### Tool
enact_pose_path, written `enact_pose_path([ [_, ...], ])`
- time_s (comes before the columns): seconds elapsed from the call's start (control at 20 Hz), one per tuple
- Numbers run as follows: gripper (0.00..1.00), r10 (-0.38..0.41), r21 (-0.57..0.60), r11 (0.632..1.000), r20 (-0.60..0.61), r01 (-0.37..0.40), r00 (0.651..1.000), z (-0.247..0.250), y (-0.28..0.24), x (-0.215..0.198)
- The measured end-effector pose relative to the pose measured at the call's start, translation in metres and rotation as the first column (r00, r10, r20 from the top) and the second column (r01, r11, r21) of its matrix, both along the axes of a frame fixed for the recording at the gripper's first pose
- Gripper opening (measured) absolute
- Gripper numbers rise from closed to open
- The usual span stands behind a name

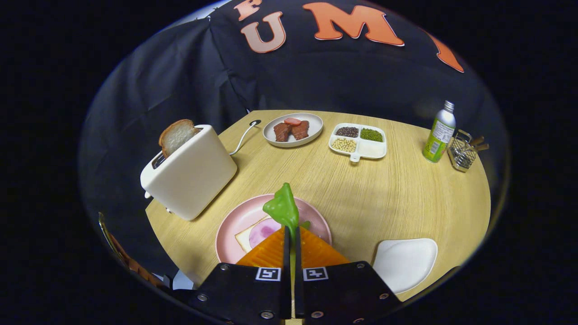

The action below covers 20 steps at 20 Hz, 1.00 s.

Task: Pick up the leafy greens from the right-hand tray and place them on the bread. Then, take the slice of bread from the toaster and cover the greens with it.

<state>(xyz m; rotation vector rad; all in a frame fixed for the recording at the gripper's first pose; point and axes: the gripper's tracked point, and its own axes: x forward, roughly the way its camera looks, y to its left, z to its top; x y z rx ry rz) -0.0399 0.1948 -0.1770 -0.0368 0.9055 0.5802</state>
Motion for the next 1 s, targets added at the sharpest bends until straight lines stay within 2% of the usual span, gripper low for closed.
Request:
enact_pose_path([
  [0.15, 0.04, 0.034, -0.019, 0.999, -0.002, -0.034, 0.999, -0.009, 0.017, -0.001],
  [0.3, 0.04, 0.062, -0.076, 0.995, 0.048, -0.058, 0.997, -0.015, 0.027, 0.004],
  [0.55, 0.04, 0.136, -0.144, 0.980, -0.010, -0.136, 0.991, -0.041, 0.047, -0.020],
  [0.65, 0.05, 0.129, -0.171, 0.977, -0.016, -0.130, 0.991, -0.048, 0.047, -0.020],
  [0.8, 0.08, 0.100, -0.135, 0.985, -0.037, -0.105, 0.994, -0.043, 0.051, -0.017],
  [1.0, 0.19, 0.060, -0.074, 0.995, -0.082, -0.066, 0.995, -0.028, 0.059, -0.015],
])
